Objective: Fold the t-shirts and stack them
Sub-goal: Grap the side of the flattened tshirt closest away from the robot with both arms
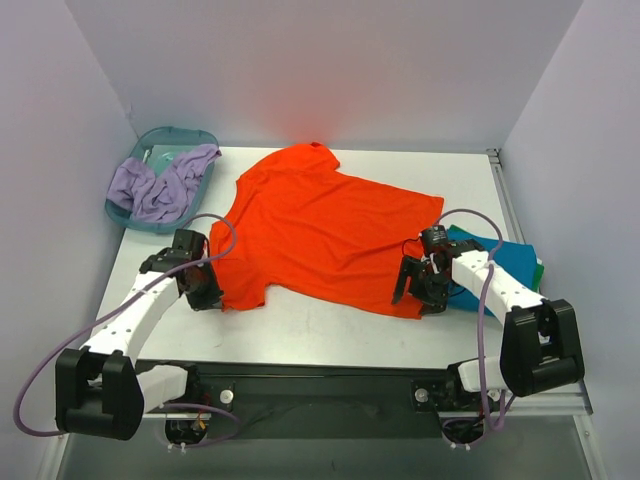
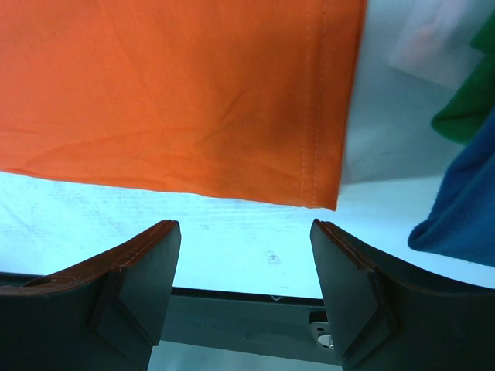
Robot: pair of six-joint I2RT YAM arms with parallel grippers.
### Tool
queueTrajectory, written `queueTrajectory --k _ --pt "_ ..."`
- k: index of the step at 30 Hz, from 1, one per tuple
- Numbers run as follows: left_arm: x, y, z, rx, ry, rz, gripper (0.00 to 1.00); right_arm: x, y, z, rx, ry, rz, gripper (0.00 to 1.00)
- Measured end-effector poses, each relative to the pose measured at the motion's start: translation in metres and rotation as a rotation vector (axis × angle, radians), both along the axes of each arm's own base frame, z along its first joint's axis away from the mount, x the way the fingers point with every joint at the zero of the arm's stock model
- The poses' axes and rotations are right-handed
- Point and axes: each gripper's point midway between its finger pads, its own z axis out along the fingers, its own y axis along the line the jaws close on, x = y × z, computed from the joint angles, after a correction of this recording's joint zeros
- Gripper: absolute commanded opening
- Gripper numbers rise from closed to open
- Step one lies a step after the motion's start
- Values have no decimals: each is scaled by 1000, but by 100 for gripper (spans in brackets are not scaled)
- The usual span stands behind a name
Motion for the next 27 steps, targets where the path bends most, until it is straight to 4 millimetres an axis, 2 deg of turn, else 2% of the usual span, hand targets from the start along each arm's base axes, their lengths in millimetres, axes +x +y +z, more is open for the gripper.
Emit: queueTrajectory --k 6,11,15,27 --pt "3 6 0 -10 8 13 0 0 -12 -4 -67 -4 -25 65" --pt "5 10 -1 -34 19 29 0 -1 -20 -7 -113 -3 -48 55" --pt "9 14 0 -68 15 62 0 -12 -27 -16 -147 30 -56 47" --pt "20 17 7 -171 -18 124 0 -17 -36 -28 -203 76 -61 36"
